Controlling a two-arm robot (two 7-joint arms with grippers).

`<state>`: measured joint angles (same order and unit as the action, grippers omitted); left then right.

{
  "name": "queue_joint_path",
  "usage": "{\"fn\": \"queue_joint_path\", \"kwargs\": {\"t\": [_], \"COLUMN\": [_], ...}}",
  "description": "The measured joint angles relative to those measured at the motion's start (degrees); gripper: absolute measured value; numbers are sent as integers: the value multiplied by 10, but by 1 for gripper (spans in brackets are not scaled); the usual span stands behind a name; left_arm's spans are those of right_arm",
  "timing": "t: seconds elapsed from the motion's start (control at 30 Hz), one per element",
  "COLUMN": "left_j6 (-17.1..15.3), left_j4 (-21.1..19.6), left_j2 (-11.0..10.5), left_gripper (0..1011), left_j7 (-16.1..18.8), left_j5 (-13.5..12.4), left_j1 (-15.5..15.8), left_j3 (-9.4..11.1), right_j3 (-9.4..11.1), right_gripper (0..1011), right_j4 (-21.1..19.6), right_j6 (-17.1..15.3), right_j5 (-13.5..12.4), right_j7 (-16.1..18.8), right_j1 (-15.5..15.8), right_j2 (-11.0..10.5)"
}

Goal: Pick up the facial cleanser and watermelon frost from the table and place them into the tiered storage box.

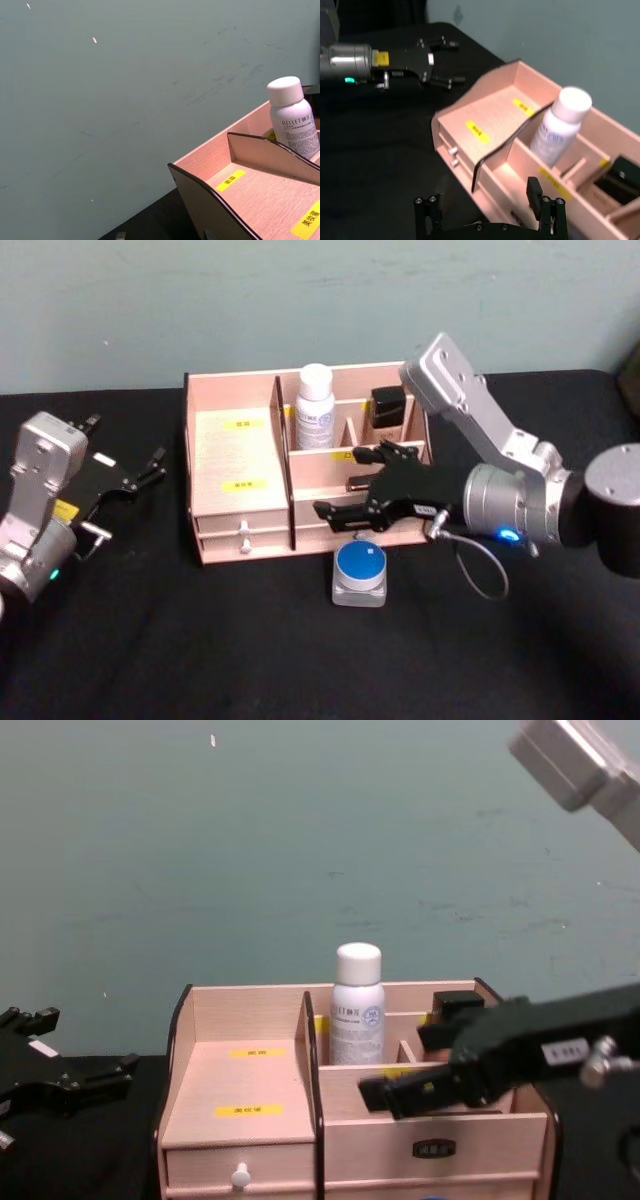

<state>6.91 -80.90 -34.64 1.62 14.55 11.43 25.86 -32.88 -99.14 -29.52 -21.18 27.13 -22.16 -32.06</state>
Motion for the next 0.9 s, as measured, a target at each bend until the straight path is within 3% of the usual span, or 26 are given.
{"fn": "queue_joint_path", "kwargs": {"t": [0.3,0.9], "left_j6": [0,0], "left_j4": [0,0], "left_j2": [0,0], "left_gripper": [1010,1010], "left_j7": [0,0], "left_j5": [0,0], "left_j1": [0,0], "left_j3": [0,0], "right_j3": [15,31], "right_gripper": [1003,1002], "right_j4": [-24,-47], "right_j6": [-19,-50], "right_j5": [-5,-11], "right_j7": [-25,-43], "right_j1": [50,111], "right_j2": [-12,-21]}}
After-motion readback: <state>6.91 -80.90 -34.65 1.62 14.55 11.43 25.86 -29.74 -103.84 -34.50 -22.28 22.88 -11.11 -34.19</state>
